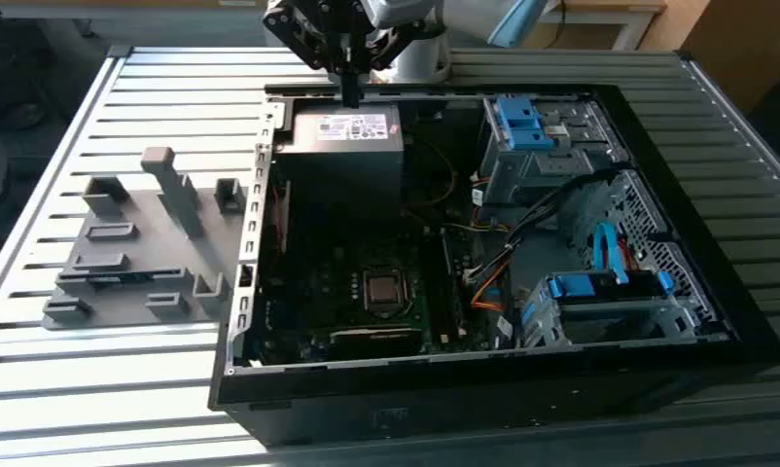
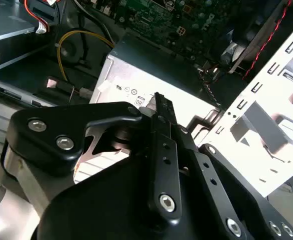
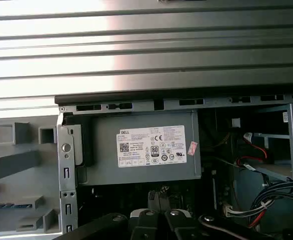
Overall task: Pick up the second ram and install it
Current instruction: 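Reach for the second ram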
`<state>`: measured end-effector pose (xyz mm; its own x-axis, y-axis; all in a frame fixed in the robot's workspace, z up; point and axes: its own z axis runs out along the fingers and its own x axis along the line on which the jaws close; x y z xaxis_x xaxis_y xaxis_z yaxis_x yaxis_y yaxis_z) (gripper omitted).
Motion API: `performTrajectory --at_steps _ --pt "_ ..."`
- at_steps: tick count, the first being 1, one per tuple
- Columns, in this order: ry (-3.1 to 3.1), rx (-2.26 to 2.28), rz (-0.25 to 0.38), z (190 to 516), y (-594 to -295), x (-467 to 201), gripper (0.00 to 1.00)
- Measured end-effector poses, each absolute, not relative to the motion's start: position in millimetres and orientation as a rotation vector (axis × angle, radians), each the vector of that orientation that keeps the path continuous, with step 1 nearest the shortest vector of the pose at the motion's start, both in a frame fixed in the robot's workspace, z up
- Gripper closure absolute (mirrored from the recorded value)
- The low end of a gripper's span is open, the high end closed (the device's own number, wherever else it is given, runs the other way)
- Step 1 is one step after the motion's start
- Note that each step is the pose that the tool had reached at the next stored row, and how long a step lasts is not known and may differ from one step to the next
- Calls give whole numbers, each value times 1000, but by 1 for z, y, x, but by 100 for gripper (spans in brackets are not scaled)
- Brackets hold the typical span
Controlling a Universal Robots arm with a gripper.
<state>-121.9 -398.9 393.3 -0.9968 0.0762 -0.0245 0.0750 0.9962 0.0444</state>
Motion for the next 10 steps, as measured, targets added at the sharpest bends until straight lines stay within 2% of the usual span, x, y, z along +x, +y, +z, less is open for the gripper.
performTrajectory --at_steps 10 --pt "3112 118 68 393 -399 -124 89"
